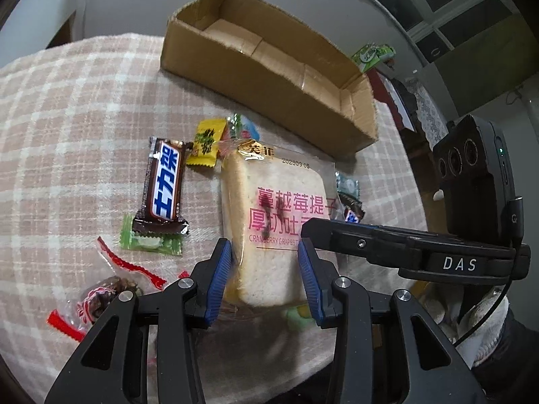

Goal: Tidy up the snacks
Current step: 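Lift the bread bag with the right tool and lower it into the cardboard box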

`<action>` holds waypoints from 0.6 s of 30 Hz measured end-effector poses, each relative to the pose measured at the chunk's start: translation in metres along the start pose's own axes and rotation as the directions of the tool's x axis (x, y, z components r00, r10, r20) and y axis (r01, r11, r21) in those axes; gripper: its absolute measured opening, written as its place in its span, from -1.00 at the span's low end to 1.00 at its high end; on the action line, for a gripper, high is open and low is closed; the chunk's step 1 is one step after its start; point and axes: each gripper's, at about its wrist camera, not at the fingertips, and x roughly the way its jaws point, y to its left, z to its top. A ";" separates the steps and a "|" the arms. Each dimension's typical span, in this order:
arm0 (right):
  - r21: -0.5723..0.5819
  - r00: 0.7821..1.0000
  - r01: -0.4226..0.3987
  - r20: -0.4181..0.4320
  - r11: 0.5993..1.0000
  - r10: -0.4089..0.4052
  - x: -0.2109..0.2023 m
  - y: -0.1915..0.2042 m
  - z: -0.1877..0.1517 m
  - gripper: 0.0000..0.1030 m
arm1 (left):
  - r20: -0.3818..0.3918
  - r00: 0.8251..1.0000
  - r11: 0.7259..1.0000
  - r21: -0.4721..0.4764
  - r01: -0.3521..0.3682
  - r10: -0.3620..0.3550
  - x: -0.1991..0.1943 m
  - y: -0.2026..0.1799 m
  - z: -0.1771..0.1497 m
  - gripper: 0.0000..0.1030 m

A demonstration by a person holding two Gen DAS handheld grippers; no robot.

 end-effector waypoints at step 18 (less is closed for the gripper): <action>-0.088 0.986 0.002 0.164 0.996 0.012 -0.090 0.027 0.050 -0.18 | 0.162 0.986 0.995 0.097 0.028 -0.044 -0.037 -0.044 0.071 -0.25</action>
